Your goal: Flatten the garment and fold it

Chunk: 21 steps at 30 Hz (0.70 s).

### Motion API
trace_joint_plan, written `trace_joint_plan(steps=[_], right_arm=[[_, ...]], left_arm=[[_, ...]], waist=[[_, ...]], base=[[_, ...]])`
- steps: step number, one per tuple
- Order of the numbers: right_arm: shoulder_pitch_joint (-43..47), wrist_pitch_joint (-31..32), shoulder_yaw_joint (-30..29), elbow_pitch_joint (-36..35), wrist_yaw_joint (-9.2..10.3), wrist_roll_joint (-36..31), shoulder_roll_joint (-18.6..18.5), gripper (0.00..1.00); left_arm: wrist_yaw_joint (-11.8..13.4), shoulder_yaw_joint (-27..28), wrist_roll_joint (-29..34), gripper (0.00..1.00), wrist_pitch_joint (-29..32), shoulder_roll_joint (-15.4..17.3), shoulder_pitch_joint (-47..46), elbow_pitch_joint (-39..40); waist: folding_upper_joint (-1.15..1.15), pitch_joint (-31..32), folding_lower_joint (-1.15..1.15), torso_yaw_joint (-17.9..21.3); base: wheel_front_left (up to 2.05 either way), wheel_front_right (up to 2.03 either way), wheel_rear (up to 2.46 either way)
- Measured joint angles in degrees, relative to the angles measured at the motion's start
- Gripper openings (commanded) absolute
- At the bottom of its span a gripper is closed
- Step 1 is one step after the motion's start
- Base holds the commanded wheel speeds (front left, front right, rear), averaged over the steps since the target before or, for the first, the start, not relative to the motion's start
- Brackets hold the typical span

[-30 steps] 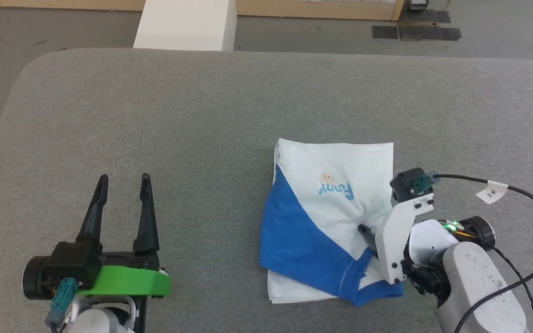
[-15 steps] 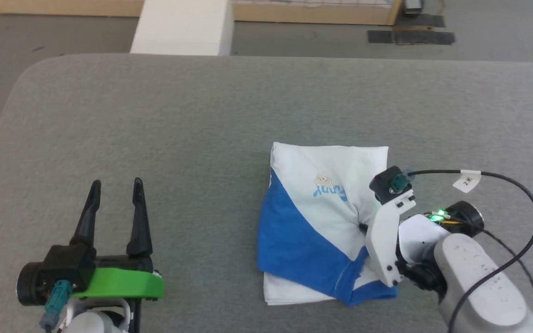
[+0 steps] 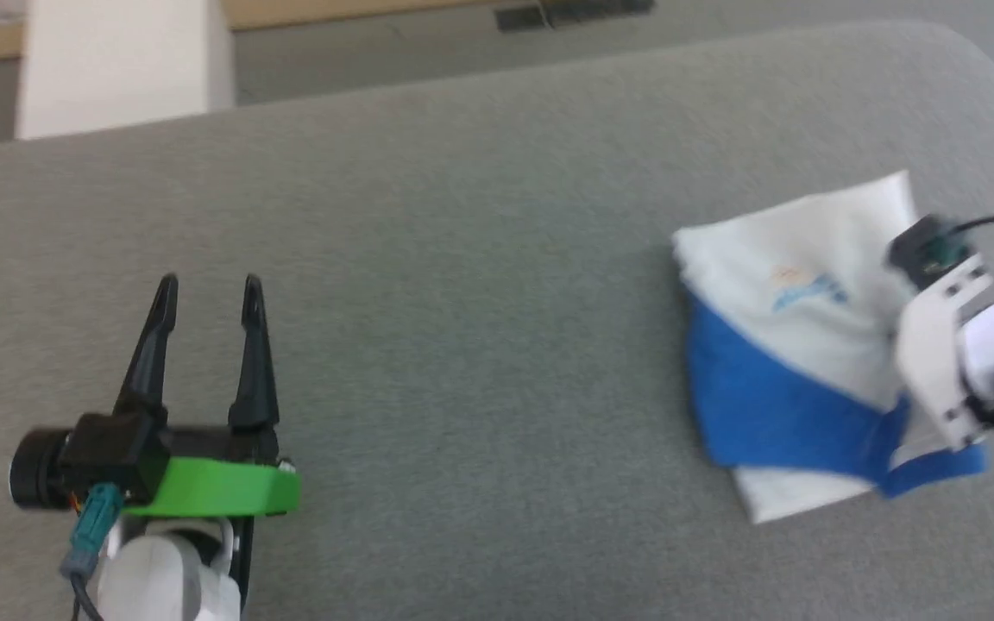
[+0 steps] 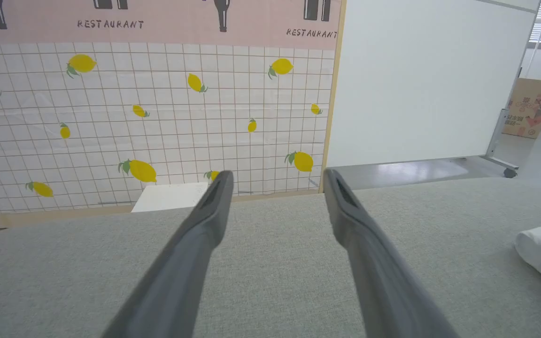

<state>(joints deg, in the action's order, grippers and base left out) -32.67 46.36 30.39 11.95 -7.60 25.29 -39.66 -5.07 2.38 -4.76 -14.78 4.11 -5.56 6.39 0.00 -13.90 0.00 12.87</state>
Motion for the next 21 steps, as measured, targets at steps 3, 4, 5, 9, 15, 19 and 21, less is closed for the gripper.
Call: trace_joint_plan(steps=[3, 4, 5, 9, 15, 19, 21], right_arm=[[-6.1, -5.6, -4.68, 8.83, 0.0, -1.12, -3.6, 0.0], [-6.73, -6.23, -5.44, 10.12, 0.0, -1.53, -3.91, 0.0], [-7.54, -7.22, -6.38, 11.92, 0.0, -2.11, -4.31, 0.0], [-10.84, -10.7, -10.2, 18.35, 0.0, -4.39, -5.08, 0.0], [-14.23, -15.7, -16.49, 26.24, 0.0, -8.78, -3.44, 0.41], [-15.35, -18.51, -19.08, 29.26, 0.0, -11.36, -1.86, 1.0], [-15.74, -20.15, -20.78, 30.49, 0.0, -11.66, -1.36, 1.0]], left_arm=[[-0.36, -0.69, 1.44, 1.0, 0.0, 2.55, -3.15, 1.16], [-0.36, -0.66, 1.82, 1.0, 0.01, 2.82, -3.44, 1.48], [-0.35, -0.65, 2.03, 1.0, 0.07, 3.15, -3.74, 1.85], [-0.32, -0.2, 2.61, 1.0, 0.7, 4.21, -4.23, 3.11], [0.36, 1.27, 2.76, 1.0, 1.68, 5.56, -4.15, 5.41], [0.43, 1.7, 2.74, 1.0, 2.12, 6.06, -3.9, 6.09], [0.6, 1.71, 2.72, 1.0, 2.18, 6.11, -3.86, 6.16]], waist=[[0.0, -6.85, 0.0, 3.58], [0.0, -7.77, 0.0, 3.77], [0.0, -8.97, 0.01, 3.94], [0.0, -13.5, 0.01, 3.85], [0.0, -18.87, 0.01, 2.88], [0.0, -20.92, 0.01, 2.06], [0.0, -21.14, 0.01, 1.66]], base=[[0.0, 0.0, 0.0], [0.0, 0.0, 0.0], [0.0, 0.0, 0.0], [0.0, 0.0, 0.0], [0.0, 0.0, 0.0], [0.0, 0.0, 0.0], [0.0, 0.0, 0.0]])
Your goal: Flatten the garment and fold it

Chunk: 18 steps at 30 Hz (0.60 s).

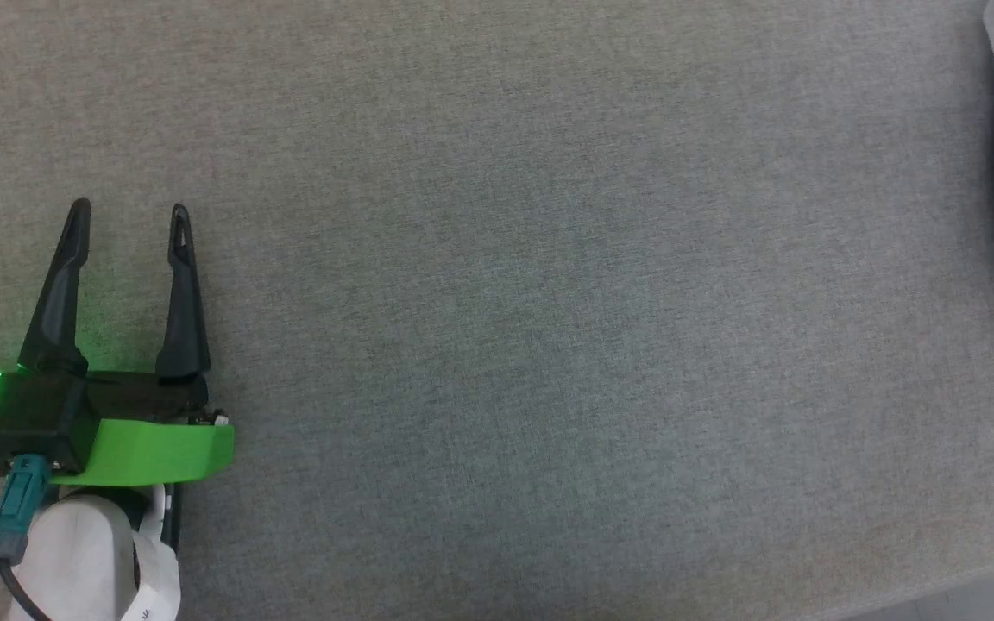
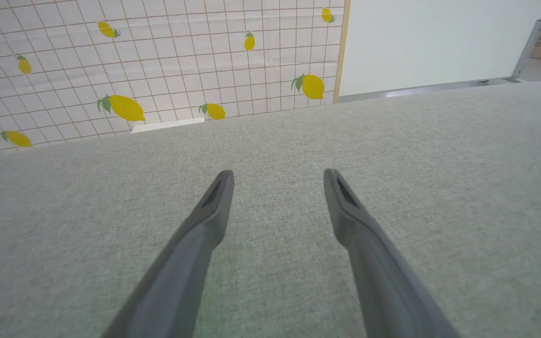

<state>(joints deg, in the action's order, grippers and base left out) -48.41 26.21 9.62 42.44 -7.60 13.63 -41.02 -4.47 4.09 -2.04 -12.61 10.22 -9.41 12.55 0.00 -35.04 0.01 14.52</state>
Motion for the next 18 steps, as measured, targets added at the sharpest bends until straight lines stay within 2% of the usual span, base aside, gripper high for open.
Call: trace_joint_plan(steps=[5, 10, 14, 18], right_arm=[[-0.4, -2.34, -0.79, 1.05, 0.0, -0.23, -0.2, 1.0], [-1.3, -2.15, -0.08, -1.54, 0.0, 0.66, -2.79, 1.0], [-2.82, -5.31, 1.49, -8.25, 0.0, 3.94, -3.34, 1.0], [-3.48, -9.26, 1.93, -16.26, 0.0, 8.59, -1.41, 1.0]], left_arm=[[0.09, -0.27, -0.65, 1.0, -0.1, -0.13, 0.37, -1.36], [0.54, -0.09, -1.79, 1.0, -0.76, -1.08, 1.43, -3.72], [1.24, 0.93, -4.69, 1.0, -1.47, -2.82, 2.66, -5.63], [2.1, 2.33, -6.8, 1.0, -1.8, -3.85, 3.46, -7.09]], waist=[[0.0, 1.63, 0.0, -0.27], [0.0, 5.31, -0.01, -0.2], [0.0, 9.47, -0.01, -0.16], [0.0, 13.95, -0.01, -0.54]], base=[[0.0, 0.0, 0.0], [0.0, 0.0, 0.0], [0.0, 0.0, 0.0], [0.0, 0.0, 0.0]])
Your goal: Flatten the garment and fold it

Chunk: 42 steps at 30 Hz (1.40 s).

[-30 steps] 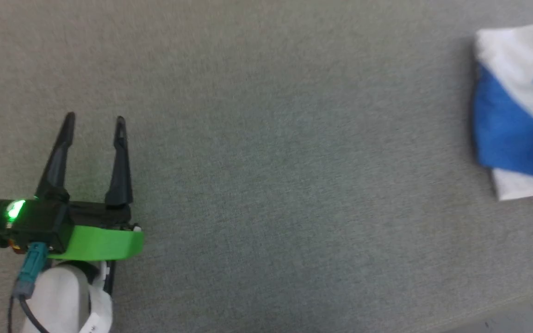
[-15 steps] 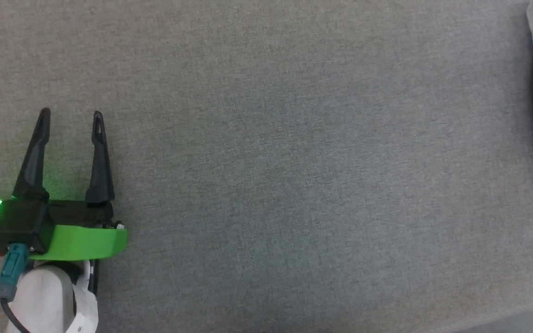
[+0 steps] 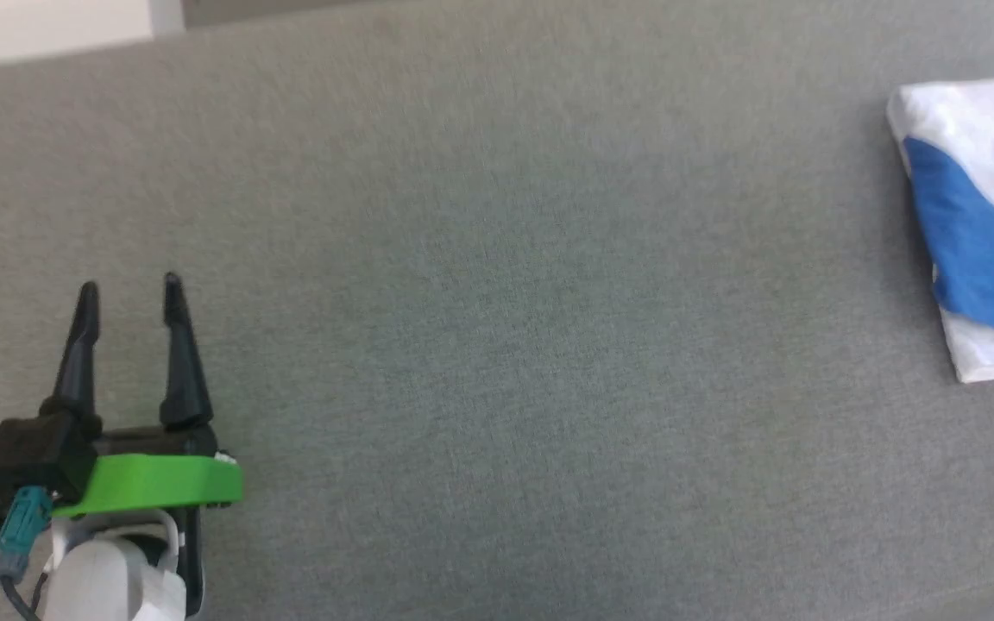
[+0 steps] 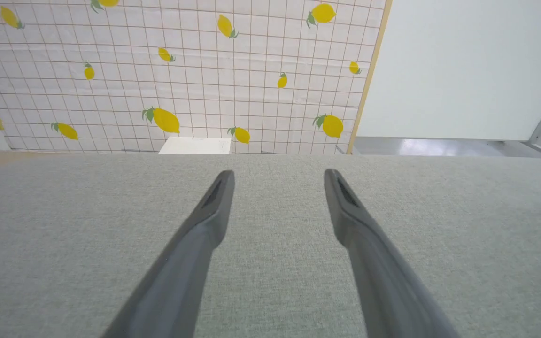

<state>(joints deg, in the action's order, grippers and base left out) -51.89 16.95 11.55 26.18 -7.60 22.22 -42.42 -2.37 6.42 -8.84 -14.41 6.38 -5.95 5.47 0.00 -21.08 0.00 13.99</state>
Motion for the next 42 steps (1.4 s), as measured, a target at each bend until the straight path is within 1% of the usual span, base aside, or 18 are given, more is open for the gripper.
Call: trace_joint_plan(steps=[3, 5, 6, 10, 13, 15, 18, 19, 21, 25, 27, 35, 42], right_arm=[[0.18, -3.81, -1.1, -4.65, 0.0, 2.34, 3.93, 1.0], [1.21, -6.55, -3.54, -7.2, 0.01, 4.38, 8.68, 1.0], [2.09, -7.67, -4.08, -8.35, 0.02, 4.65, 10.32, 1.0], [8.54, -12.71, -7.05, -13.4, 0.02, 5.64, 19.03, 1.0], [13.65, -15.73, -8.58, -16.47, 0.01, 4.85, 25.44, 1.0], [17.22, -17.98, -9.6, -18.09, 0.03, 2.9, 29.7, 1.0], [22.06, -21.78, -11.02, -19.78, 0.03, 0.08, 35.4, 1.0], [23.4, -23.09, -11.52, -19.91, 0.03, -0.85, 36.73, 1.0], [26.48, -25.18, -11.6, -19.8, 0.03, -4.08, 38.02, 1.0], [30.67, -28.28, -12.18, -17.93, 0.03, -6.67, 39.36, 1.0], [32.52, -29.36, -11.79, -17.04, 0.03, -8.29, 39.36, 1.0], [40.73, -30.81, -11.74, -11.7, 0.03, -6.5, 39.49, 1.0], [44.05, -31.09, -10.79, -7.82, 0.03, -6.81, 39.51, 1.0]], left_arm=[[1.29, 1.21, -0.43, 1.0, -0.08, -0.53, 0.47, -0.73], [1.79, 1.75, -0.74, 1.0, -0.14, -0.8, 0.65, -1.21], [2.14, 1.91, -0.79, 1.0, -0.14, -0.9, 0.71, -1.46], [3.47, 2.05, -0.79, 1.0, -0.32, -1.31, 0.88, -2.72], [4.25, 2.12, -0.76, 1.0, -0.32, -1.43, 1.41, -3.41], [4.54, 2.04, -0.76, 1.0, -0.3, -1.45, 1.79, -3.93], [4.98, 1.54, -0.76, 1.0, -0.04, -1.56, 2.33, -4.78], [5.03, 1.27, -0.76, 1.0, -0.01, -1.65, 2.44, -5.1], [5.16, 0.68, -0.99, 1.0, 0.24, -1.92, 2.6, -5.9], [5.38, -1.05, -1.03, 1.0, 0.29, -2.38, 2.9, -7.81], [5.38, -1.88, -1.03, 1.0, 0.27, -2.46, 3.19, -8.9], [5.64, -5.33, -1.22, 1.0, 0.18, -2.8, 3.9, -12.07], [6.51, -7.72, -0.07, 1.0, -0.05, -2.97, 4.66, -13.79]], waist=[[0.0, 3.25, 0.0, -0.53], [0.0, 5.44, 0.0, -1.08], [0.0, 6.3, 0.0, -1.36], [0.0, 9.89, 0.0, -3.14], [0.0, 12.28, 0.0, -4.67], [0.0, 13.89, 0.0, -5.76], [0.0, 15.94, 0.0, -7.2], [0.0, 16.5, 0.0, -7.6], [0.0, 17.84, 0.0, -8.37], [0.0, 19.9, 0.0, -9.35], [0.0, 20.69, 0.0, -9.52], [0.0, 22.12, 0.0, -8.77], [0.0, 21.6, 0.0, -8.48]], base=[[0.0, 0.0, 0.0], [0.0, 0.0, 0.0], [0.0, 0.0, 0.0], [0.0, 0.0, 0.0], [0.0, 0.0, 0.0], [0.0, 0.0, 0.0], [0.0, 0.0, 0.0], [0.0, 0.0, 0.0], [0.0, 0.0, 0.0], [0.0, 0.0, 0.0], [0.0, 0.0, 0.0], [0.0, 0.0, 0.0], [0.0, 0.0, 0.0]])
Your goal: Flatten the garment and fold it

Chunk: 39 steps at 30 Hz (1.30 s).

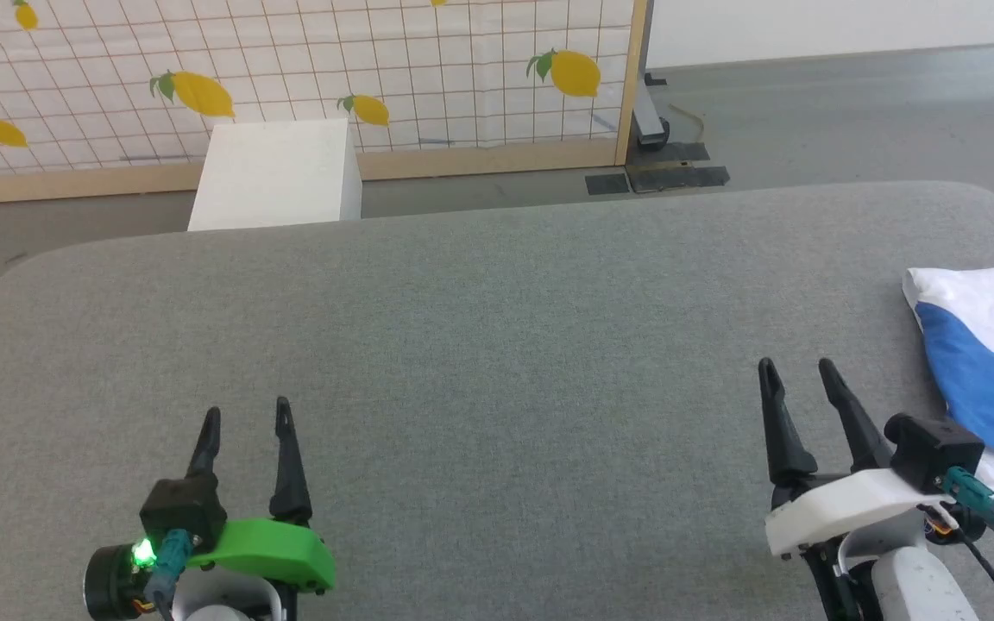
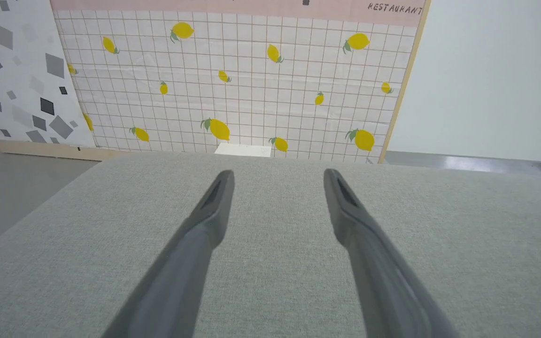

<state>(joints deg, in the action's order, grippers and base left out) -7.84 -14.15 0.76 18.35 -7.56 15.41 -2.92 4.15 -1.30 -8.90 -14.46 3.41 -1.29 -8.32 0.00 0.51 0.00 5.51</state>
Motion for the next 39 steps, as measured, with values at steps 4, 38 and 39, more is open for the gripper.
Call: trace_joint_plan(steps=[4, 38, 39], right_arm=[[0.04, -0.01, 0.24, 1.47, 0.0, -0.01, 0.0, 1.0], [0.15, 1.99, 0.43, 0.08, 0.0, -1.38, -0.01, 0.0], [0.28, 2.04, 0.42, -0.08, 0.0, -1.53, -0.01, 0.0]], left_arm=[[0.3, -0.71, 0.24, 1.0, -0.02, -0.05, 0.19, -0.81], [-0.08, -1.08, -0.13, 0.0, 1.8, -0.18, 0.64, -0.88], [-0.1, -1.07, -0.05, 0.0, 1.86, -0.18, 0.64, -0.78]], waist=[[0.0, -0.62, 0.0, 0.0], [0.0, -1.61, 0.0, -1.11], [0.0, -1.59, 0.0, -1.15]], base=[[0.0, 0.0, 0.0], [0.0, 0.0, 0.0], [0.0, 0.0, 0.0]])
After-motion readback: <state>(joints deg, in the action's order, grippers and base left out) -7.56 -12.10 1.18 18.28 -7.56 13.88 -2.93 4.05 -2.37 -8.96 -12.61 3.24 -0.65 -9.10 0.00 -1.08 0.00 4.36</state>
